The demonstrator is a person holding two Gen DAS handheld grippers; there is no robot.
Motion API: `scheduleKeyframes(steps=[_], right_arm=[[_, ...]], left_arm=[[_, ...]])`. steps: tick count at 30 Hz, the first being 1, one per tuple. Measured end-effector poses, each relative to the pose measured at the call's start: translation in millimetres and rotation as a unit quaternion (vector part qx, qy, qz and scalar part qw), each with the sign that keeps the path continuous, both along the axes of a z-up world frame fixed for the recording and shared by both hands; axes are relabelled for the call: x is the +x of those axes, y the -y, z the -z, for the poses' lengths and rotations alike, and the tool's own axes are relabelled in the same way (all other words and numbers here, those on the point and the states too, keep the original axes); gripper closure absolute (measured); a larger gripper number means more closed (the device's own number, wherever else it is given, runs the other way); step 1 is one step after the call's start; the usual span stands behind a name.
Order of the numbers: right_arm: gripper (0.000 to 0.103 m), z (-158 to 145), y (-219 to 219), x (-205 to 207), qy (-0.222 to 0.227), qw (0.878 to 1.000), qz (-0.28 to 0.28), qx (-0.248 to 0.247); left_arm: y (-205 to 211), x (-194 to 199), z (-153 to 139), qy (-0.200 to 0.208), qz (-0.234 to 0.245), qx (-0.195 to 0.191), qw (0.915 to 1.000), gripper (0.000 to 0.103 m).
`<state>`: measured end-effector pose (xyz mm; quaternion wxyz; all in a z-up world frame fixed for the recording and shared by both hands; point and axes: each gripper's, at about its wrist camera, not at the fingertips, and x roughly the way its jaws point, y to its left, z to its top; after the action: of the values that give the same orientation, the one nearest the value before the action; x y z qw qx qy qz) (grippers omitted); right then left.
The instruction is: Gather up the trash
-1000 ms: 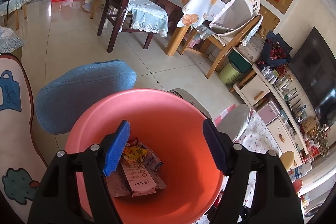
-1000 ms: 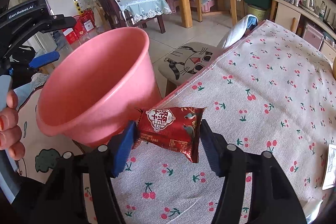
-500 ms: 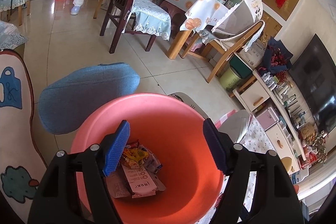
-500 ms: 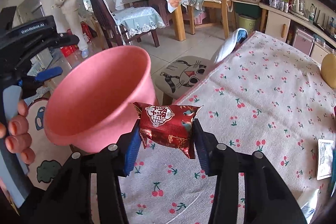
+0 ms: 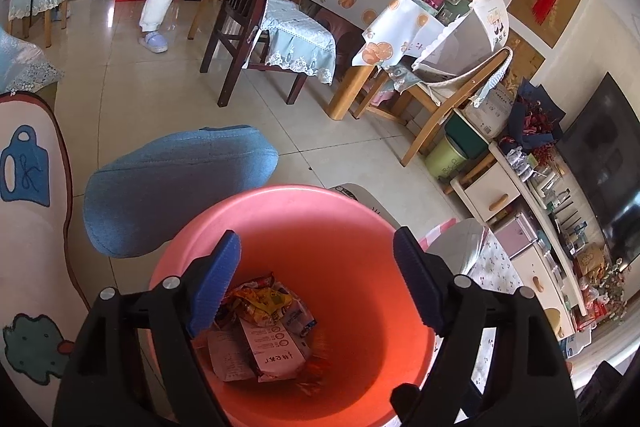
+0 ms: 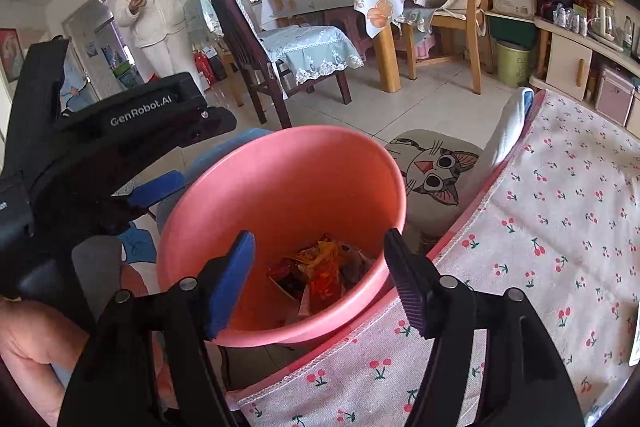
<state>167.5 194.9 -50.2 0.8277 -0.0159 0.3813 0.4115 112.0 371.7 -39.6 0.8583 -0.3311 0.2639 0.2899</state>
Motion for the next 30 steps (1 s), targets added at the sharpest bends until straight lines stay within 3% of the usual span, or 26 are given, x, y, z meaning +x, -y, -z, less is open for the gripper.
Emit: scheduleKeyframes(steps=[6, 10, 13, 22, 30], right_arm=[[0.023, -13.2, 53.2, -10.4, 0.016, 0.998, 0.059, -0.008], [0.019, -17.4, 94.0, -25.4, 0.029, 0.995, 0.094, -0.026], [0.014, -19.8, 127.0, -34.4, 0.025, 0.992, 0.125, -0.021], [0.013, -27.1, 236.3, -51.4, 0.033, 0.975, 0.22, 0.008], [0.013, -31.3, 333.7, -60.5, 0.028, 0.952, 0.304, 0.031]], left_arm=[[13.8, 10.4, 2.0, 0.008, 0.047, 0.002, 0.9989, 0.021], [41.2, 22.7, -1.4, 0.024, 0.119, 0.019, 0.9924, 0.02], [73.1, 28.2, -5.8, 0.035, 0.178, 0.047, 0.9824, 0.018], [167.5, 29.5, -4.5, 0.017, 0.308, 0.087, 0.9471, 0.018], [240.8, -2.0, 3.4, 0.012, 0.365, 0.09, 0.9265, 0.018]])
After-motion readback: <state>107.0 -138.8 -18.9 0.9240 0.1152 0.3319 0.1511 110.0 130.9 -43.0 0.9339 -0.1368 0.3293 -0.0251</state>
